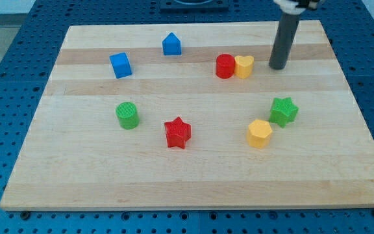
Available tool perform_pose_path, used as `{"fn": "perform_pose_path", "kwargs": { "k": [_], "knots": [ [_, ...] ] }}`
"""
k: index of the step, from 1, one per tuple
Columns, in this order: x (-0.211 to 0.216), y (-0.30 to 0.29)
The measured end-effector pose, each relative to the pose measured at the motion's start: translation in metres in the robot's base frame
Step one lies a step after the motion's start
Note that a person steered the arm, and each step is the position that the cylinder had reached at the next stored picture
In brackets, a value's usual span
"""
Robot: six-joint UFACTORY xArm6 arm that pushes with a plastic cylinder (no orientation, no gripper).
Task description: Place the arm to the bottom left of the blue triangle
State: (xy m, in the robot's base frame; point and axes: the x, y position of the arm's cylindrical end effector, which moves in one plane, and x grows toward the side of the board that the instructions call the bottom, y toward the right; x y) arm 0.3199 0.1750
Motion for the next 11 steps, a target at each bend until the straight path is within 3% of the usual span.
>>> {"fn": "perform_pose_path", "kwargs": {
  "k": [1,2,3,4,5,6,8,9,11],
  "knots": [
    [-0.068,-0.022],
    [-0.113,-0.083],
    [-0.113,-0.160],
    [-0.078,-0.208],
    [-0.032,-0.192],
    [-0.022,-0.185],
    [-0.088,-0.193],
    [-0.086,-0.248],
    [0.002,-0.251]
  ]
}}
